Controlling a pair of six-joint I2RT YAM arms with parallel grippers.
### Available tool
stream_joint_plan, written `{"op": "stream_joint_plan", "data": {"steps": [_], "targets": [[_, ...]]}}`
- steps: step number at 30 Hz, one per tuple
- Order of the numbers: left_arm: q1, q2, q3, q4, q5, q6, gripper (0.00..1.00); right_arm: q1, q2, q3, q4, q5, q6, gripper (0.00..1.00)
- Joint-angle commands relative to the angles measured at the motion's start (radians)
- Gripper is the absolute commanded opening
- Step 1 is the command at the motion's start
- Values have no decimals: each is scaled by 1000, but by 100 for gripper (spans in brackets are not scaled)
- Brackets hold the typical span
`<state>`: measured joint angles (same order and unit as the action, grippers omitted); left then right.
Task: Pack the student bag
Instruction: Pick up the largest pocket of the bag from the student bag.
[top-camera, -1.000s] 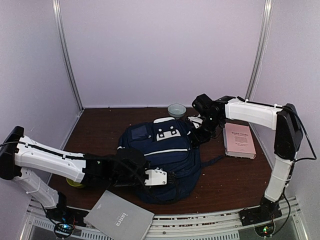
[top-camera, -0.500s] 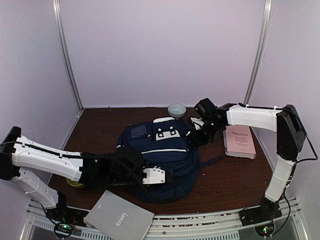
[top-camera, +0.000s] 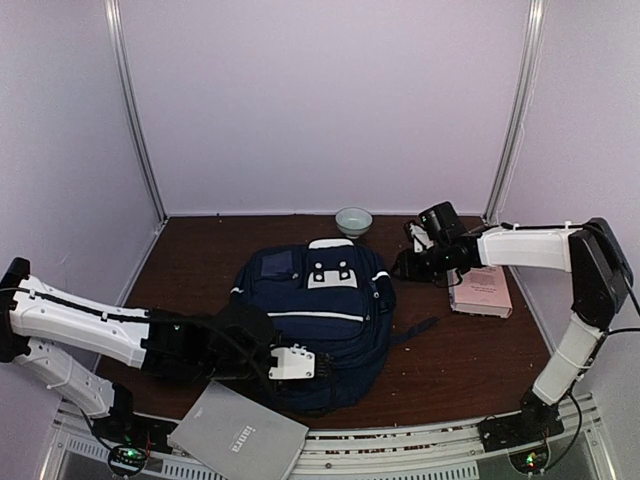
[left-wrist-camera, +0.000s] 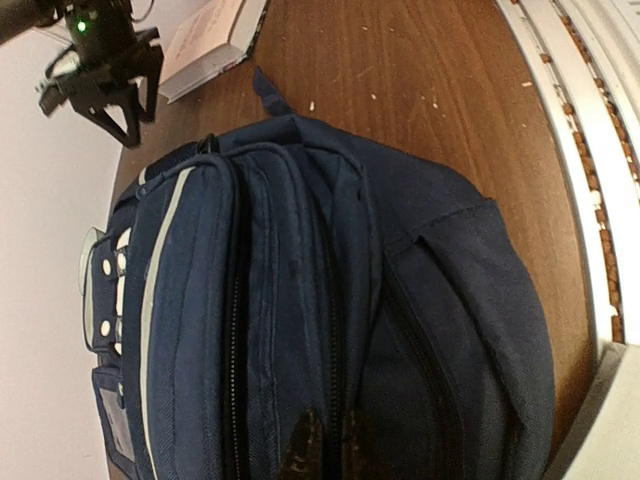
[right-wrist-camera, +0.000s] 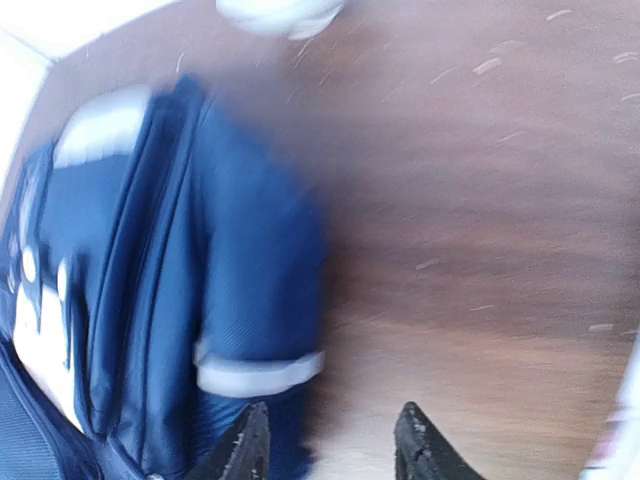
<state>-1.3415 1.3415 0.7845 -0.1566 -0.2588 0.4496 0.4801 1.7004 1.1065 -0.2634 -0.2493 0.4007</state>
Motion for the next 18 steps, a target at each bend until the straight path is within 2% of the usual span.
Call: {"op": "stream_joint_plan", "data": {"steps": [1,5,8,10,11,14,18], "targets": [[-28,-95,-5,24,-94,-84,0,-47,-179,-120,121,-56,-8,46],[-3,-215,-27,78,-74,-109,0,-46,-297,-242,129,-186,-51,46],[7,-313,-59,115,-36,-98,0,-40,-341,-337,156,-221,-66,36],[17,-367,-68,124,-26,-102,0,-17,-377,-433,269,-206,-44,26],[22,-388,-65,120,-21,-104,0,1,-396,-502,347,-209,-26,24],[27,-412,-26,54,-20,-97,0,82,-399,-579,546,-254,-10,24],[29,-387,12,-9,-71,-89,0,198,-384,-607,658,-236,-53,24]]}}
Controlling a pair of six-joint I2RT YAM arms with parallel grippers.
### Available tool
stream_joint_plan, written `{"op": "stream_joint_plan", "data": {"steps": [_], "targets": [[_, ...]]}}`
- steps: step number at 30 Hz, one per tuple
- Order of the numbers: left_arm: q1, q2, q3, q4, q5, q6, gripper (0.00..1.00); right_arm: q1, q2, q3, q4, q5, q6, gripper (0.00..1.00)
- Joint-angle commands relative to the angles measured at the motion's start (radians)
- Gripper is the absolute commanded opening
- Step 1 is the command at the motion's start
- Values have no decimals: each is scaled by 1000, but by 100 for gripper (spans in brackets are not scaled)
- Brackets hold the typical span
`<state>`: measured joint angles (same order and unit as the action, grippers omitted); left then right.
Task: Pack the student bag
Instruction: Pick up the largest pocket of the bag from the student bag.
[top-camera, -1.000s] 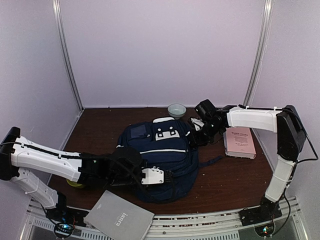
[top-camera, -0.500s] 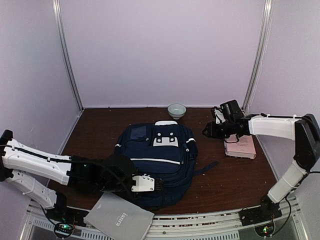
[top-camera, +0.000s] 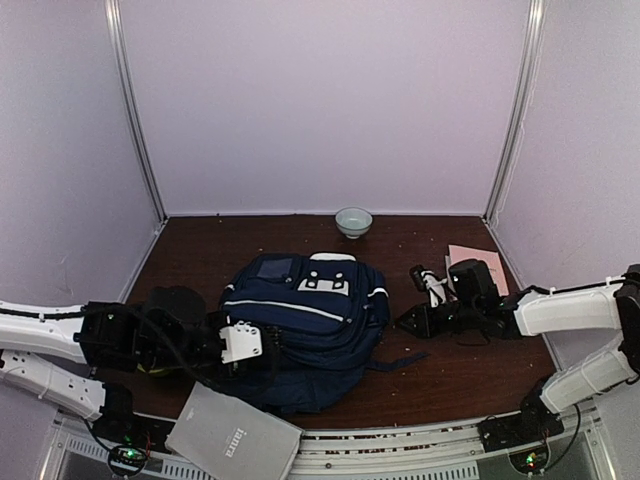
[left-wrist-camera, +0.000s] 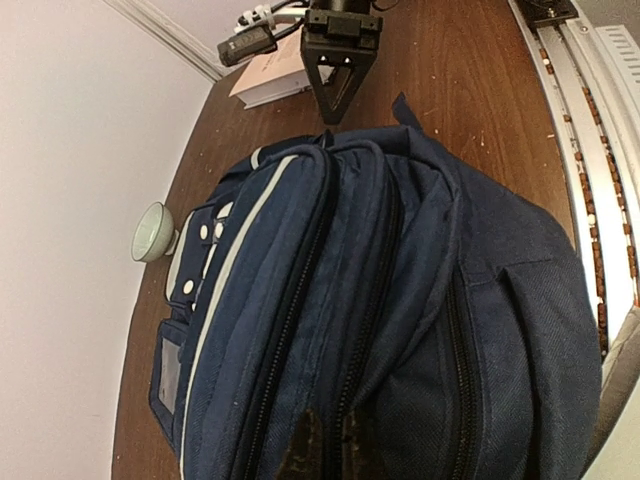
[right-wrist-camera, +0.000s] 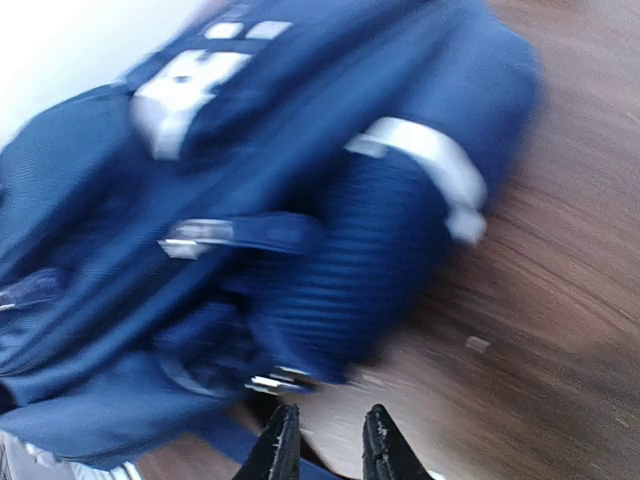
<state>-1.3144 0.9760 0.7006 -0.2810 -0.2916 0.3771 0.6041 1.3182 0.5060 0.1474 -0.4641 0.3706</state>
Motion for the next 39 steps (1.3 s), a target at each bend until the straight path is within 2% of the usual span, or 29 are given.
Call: {"op": "stream_joint_plan", "data": {"steps": [1,7,12,15,21,25,30,39], "targets": [[5,-17,99,117,-47,-15,0,83,9,-17,289,-24,-17,24],[79,39,135,155,-18,-18,0,88,78,-66,371,-18,23,22],[194,122,243,138,24,-17,0,88,67,-91,373,4,33,21],[225,152,302,120,35,5,0,88,48,-102,364,22,35,22],[230,113,293,128,140,14,0,88,66,-74,311,26,1,22],[230,92,283,107,111,6,0,86,22,-132,388,18,27,21],[230,78,279,106,123,-1,0,86,-10,-149,347,60,5,22],[230,81,283,114,137,-6,0,91,178,-72,489,55,48,21]]}}
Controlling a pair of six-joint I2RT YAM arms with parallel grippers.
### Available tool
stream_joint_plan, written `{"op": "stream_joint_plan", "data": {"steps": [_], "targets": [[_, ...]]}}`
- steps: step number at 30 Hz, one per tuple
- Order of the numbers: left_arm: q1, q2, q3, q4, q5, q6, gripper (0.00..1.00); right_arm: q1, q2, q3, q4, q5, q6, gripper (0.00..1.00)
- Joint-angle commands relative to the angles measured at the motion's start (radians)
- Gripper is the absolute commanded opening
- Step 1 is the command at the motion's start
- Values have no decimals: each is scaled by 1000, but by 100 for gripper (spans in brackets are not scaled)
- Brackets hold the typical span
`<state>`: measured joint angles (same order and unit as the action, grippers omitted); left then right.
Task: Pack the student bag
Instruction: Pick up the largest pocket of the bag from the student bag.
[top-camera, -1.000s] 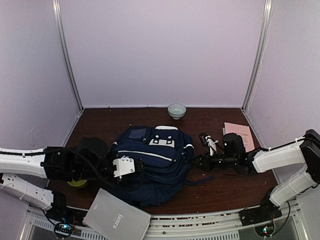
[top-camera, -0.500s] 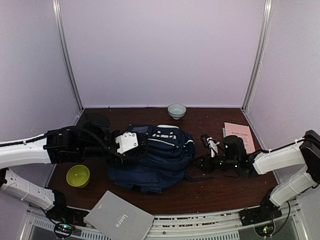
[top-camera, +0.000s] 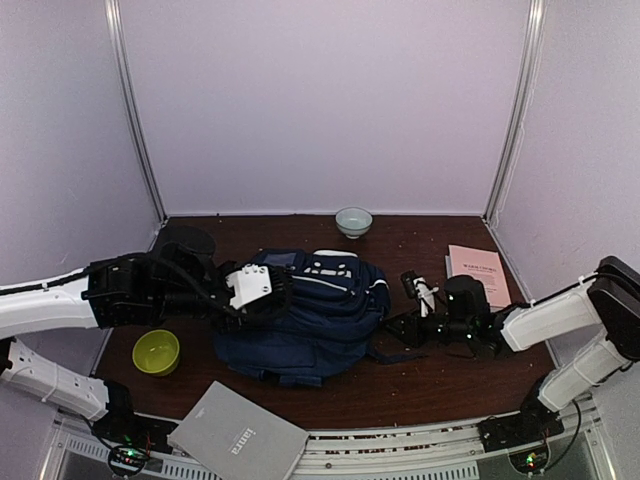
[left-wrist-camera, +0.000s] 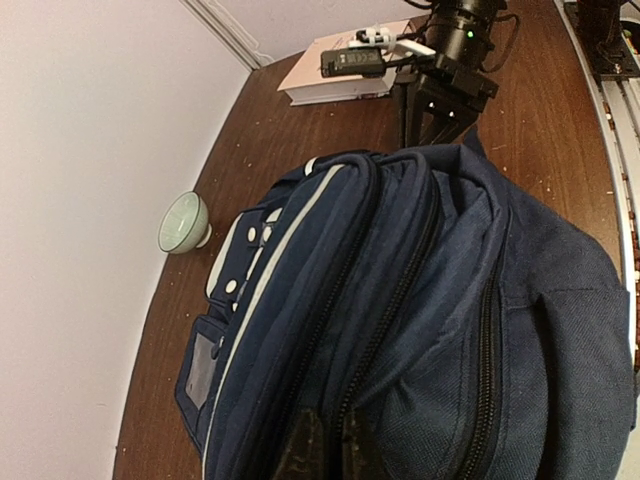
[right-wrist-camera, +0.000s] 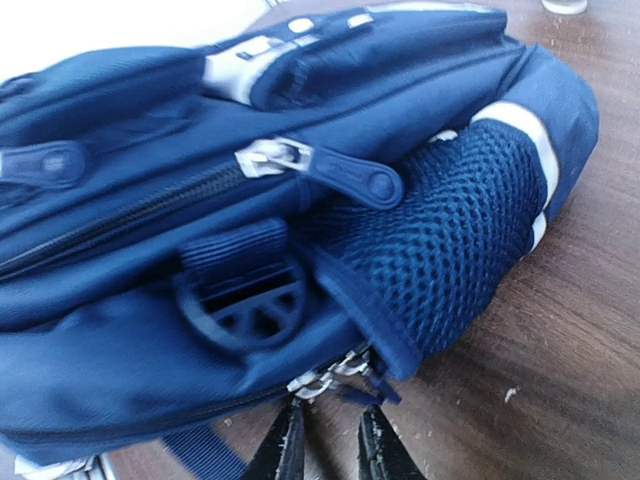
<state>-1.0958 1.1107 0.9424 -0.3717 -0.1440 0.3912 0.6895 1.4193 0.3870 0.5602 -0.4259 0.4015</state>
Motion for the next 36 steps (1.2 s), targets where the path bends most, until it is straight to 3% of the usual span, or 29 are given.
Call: {"op": "stream_joint_plan", "data": {"steps": [1,10,16,27,32,36], "targets": [[11,-54,41,205,-11,-22,0,6,93,48,94,17,24,21],[12,-59,29,211,5,-25,0,11,146,74,158,-10,45,24],[11,-51,37,205,4,-22,0,46,172,80,189,-27,80,15],[11,-32,39,206,-6,-15,0,78,147,-40,314,-41,160,16],[11,-35,42,194,-5,-18,0,77,106,-72,280,9,151,23],[11,-43,36,195,-9,-14,0,79,70,-88,286,-37,137,29]]}}
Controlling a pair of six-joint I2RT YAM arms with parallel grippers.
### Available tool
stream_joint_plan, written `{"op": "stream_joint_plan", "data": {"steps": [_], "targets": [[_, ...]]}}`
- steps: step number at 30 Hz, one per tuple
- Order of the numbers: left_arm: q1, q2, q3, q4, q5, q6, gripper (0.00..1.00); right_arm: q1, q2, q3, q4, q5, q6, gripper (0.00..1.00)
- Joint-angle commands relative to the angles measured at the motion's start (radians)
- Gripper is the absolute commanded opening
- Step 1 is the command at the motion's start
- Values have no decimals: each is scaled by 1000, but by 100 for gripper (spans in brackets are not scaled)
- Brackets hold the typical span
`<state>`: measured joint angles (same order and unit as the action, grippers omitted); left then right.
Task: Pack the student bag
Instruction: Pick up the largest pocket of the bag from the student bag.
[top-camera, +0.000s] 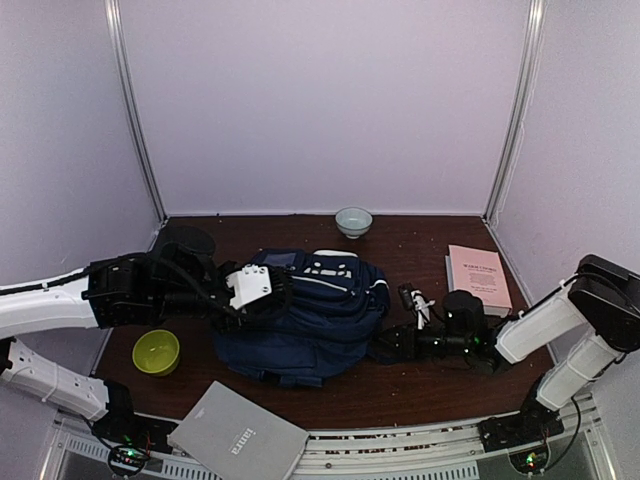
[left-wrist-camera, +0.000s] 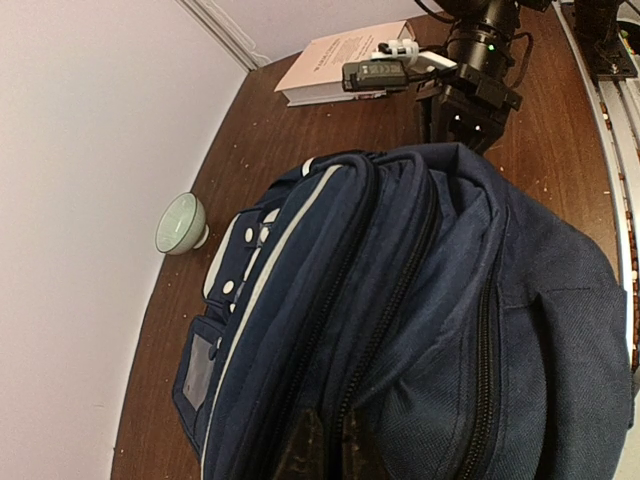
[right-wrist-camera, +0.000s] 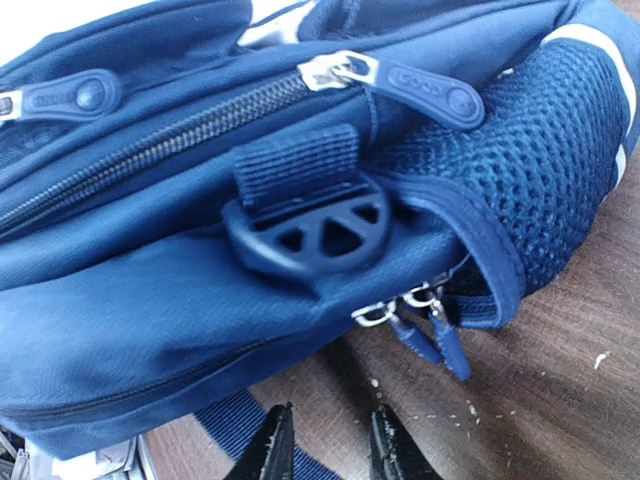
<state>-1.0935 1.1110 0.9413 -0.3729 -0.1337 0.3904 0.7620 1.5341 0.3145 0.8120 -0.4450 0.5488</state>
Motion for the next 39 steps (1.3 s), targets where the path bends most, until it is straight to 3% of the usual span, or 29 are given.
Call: {"op": "stream_joint_plan", "data": {"steps": [1,4,10,30,39], "targets": [[9,-41,37,198,-21,-13,0,7,-52,-16,40,-25,-17,28],[9,-34,42,198,-21,-13,0,-11,-63,-4,42,-29,-40,22],[9,-36,48,195,-10,-19,0,-51,-21,44,-1,-26,-64,20],[9,-28,42,198,13,-25,0,-92,96,123,-16,-24,-96,21],[9,-21,39,209,30,-27,0,-87,143,166,55,-123,-69,21]]}}
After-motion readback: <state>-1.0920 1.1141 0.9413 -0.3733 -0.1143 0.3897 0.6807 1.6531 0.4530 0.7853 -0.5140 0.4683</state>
